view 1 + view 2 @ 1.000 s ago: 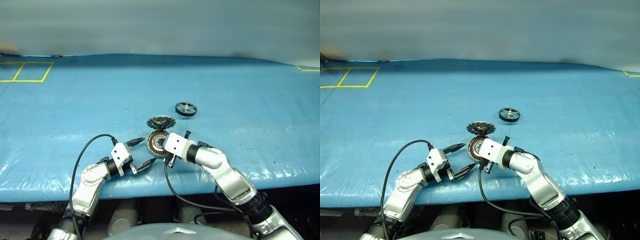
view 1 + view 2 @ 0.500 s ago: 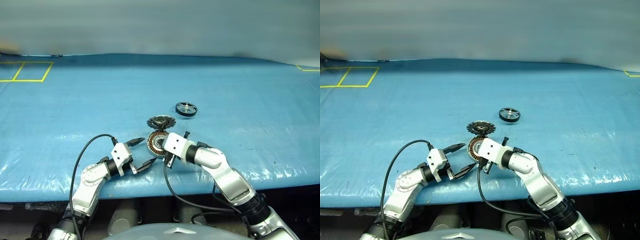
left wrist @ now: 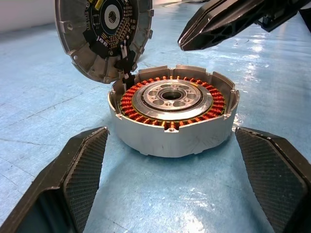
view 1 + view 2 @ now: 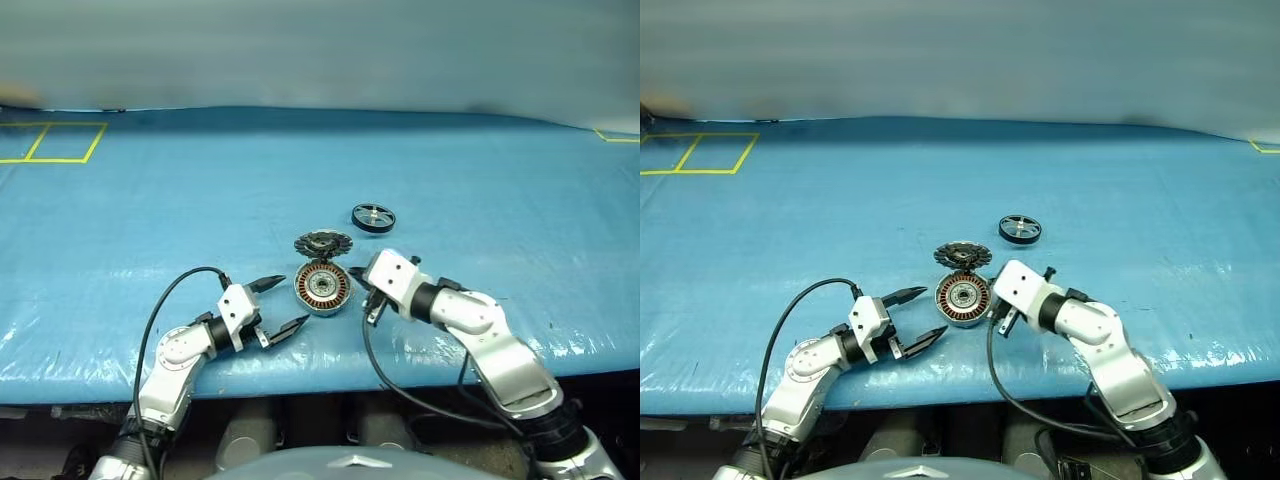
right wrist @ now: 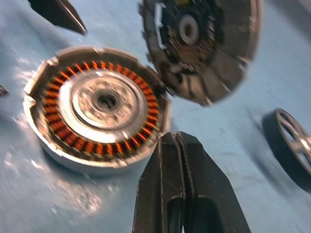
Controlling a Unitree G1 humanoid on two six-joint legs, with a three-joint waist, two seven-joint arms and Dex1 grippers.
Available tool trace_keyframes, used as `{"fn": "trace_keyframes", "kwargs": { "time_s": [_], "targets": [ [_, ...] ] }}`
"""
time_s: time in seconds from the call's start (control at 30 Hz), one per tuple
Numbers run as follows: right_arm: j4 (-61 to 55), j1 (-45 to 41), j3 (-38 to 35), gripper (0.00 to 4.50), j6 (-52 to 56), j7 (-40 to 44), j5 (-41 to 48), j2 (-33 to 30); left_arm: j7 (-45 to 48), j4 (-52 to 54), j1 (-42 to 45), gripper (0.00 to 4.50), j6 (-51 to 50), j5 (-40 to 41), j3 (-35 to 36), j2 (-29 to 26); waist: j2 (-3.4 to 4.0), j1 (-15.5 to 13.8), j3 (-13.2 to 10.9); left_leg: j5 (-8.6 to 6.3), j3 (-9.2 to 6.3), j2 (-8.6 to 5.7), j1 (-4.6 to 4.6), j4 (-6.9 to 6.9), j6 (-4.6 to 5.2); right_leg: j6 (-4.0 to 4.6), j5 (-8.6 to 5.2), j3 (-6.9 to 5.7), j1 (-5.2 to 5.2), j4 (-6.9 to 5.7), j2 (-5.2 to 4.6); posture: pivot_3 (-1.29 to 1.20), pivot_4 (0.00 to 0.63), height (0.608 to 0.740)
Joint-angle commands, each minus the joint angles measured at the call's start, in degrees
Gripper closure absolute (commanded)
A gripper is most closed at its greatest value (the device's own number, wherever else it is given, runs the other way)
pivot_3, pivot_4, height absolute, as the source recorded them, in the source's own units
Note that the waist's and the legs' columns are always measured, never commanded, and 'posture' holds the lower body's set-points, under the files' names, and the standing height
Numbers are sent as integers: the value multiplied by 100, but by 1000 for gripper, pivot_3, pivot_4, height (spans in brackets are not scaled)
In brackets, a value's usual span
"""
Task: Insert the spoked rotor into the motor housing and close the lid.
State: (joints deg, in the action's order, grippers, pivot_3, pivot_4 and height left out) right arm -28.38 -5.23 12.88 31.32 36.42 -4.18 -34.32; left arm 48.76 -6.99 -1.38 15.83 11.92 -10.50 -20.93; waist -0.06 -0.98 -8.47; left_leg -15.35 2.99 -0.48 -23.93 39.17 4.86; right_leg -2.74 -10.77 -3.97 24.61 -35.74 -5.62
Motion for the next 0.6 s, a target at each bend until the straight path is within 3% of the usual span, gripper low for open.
{"fn": "trace_keyframes", "kwargs": {
  "time_s": [0.03, 0.13, 0.23, 0.6],
  "targets": [
    [10, -163, -224, 4463, 23, -60, -258, -326, 6, 125, 54, 0, 69, 66, 104, -15, 0, 0, 0, 0, 0, 0, 0, 0, 0, 0, 0, 0, 0, 0, 0, 0, 150, 740],
    [440, -457, -211, 3929, -4, -223, -499, -437, -6, 84, 90, 0, 77, 47, 109, 28, 0, 20, -1, 0, 1, 2, 1, -1, -1, 3, -2, -1, 1, -1, 3, 0, 150, 740],
    [1235, -985, -225, 2950, -43, -646, -786, -288, -43, 32, 126, 0, 102, 9, 94, 101, -1, 26, -2, 1, 3, 1, 1, 1, -1, 3, -1, -1, 0, -2, 4, 0, 150, 740],
    [3651, -2527, -474, 2950, -839, -581, -315, 244, -175, 8, 23, 0, 212, -57, 132, 178, 1, 25, -5, 0, 9, -3, -16, 0, 5, 29, 16, -2, -8, -2, 22, 0, 150, 740]
  ]
}}
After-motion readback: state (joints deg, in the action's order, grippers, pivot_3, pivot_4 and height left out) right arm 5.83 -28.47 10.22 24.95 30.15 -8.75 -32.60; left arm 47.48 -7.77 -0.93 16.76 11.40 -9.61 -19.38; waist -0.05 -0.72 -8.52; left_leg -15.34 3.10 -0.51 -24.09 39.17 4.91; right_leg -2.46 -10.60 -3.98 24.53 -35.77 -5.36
